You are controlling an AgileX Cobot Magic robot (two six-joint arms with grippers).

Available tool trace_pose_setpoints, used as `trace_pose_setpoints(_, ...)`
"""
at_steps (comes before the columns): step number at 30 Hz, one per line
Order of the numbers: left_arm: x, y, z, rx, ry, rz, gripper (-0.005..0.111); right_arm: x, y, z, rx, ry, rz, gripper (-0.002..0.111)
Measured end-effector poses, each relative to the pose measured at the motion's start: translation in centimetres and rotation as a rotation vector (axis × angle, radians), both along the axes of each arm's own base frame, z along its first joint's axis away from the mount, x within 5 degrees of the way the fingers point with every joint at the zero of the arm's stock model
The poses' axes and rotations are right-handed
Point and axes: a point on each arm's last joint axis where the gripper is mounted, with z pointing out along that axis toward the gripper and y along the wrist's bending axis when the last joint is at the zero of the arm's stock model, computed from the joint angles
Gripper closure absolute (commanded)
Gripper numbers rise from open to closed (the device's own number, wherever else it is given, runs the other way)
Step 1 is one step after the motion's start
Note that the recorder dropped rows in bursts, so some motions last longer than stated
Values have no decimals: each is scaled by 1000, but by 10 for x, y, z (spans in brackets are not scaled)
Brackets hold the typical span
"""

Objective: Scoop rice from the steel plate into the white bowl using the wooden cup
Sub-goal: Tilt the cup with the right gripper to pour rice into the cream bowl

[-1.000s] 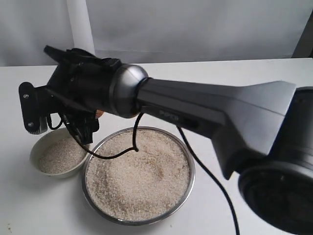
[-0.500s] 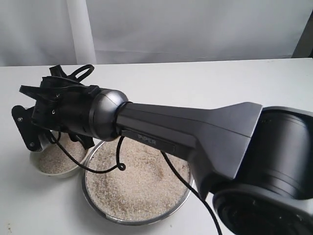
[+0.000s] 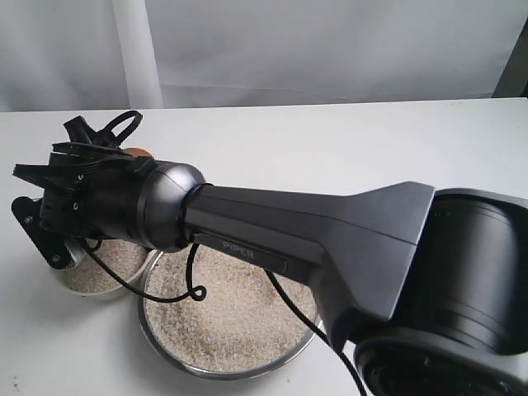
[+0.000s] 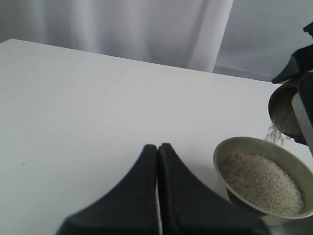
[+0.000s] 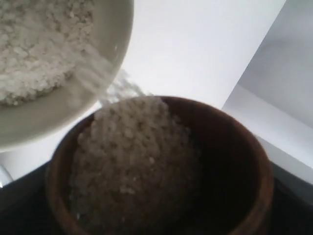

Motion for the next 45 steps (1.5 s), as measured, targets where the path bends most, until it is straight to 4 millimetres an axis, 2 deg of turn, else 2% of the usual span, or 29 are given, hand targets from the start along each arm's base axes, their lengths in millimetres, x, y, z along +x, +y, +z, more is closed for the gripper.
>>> trace_pose_setpoints(19,0,0,0,0,0,0,107,2,1,0,-142,-110,100,108)
trace_pose_setpoints(30,0,0,0,0,0,0,107,-11,10,3,-231,-180,173,108)
trace_pose_setpoints(45,0,0,0,0,0,0,107,-13,14,12,-363,-330,253,108)
